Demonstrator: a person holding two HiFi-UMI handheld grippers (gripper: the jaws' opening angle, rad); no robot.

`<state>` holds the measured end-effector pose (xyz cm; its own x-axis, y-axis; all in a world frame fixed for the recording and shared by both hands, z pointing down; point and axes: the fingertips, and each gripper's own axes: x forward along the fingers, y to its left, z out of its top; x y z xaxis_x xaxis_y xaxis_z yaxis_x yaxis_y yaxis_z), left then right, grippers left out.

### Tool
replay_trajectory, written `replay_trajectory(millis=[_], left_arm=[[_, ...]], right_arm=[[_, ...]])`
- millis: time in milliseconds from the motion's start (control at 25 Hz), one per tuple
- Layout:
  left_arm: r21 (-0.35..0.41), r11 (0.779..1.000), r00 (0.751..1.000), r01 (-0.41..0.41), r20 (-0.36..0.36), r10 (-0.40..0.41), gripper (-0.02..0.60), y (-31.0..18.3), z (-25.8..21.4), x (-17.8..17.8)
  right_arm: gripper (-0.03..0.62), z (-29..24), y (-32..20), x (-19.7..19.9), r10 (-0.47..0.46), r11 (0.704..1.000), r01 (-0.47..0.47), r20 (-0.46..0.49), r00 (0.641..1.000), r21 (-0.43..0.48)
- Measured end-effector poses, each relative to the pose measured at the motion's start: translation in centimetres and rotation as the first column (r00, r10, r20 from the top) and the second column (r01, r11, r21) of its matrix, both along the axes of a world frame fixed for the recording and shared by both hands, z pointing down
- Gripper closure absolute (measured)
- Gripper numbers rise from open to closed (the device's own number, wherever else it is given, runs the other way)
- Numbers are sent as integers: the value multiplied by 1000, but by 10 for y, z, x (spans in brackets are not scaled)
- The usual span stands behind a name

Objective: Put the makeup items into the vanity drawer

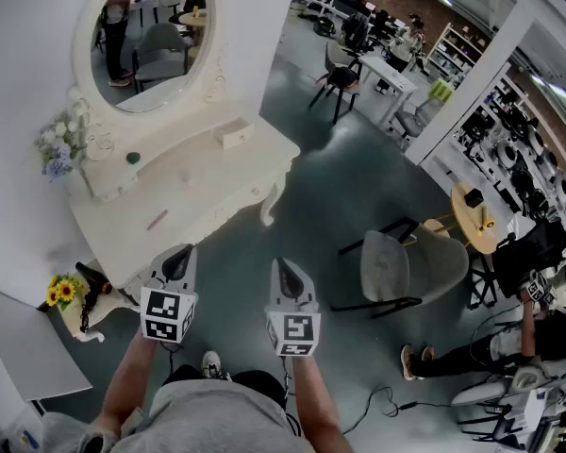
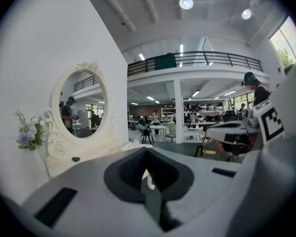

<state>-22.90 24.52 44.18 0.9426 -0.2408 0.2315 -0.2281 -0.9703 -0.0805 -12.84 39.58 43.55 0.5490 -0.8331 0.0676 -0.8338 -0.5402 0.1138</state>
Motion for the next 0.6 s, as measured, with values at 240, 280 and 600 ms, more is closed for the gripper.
replay_trajectory(millis=[240, 280, 600], left_arm=[[5, 1000, 1000, -1, -11, 1, 581, -9, -2, -4], [5, 1000, 1000, -3, -12, 4, 581, -10, -2, -5], [5, 1000, 1000, 1, -20, -1, 581, -21, -2, -12]], right_arm=[[582, 1, -6, -6, 0, 1000, 0, -4, 1000, 2], [582, 1, -8, -8, 0, 1000, 0, -5, 1000, 1], [582, 2, -23, -16, -17, 1000, 17, -9, 1000, -17]])
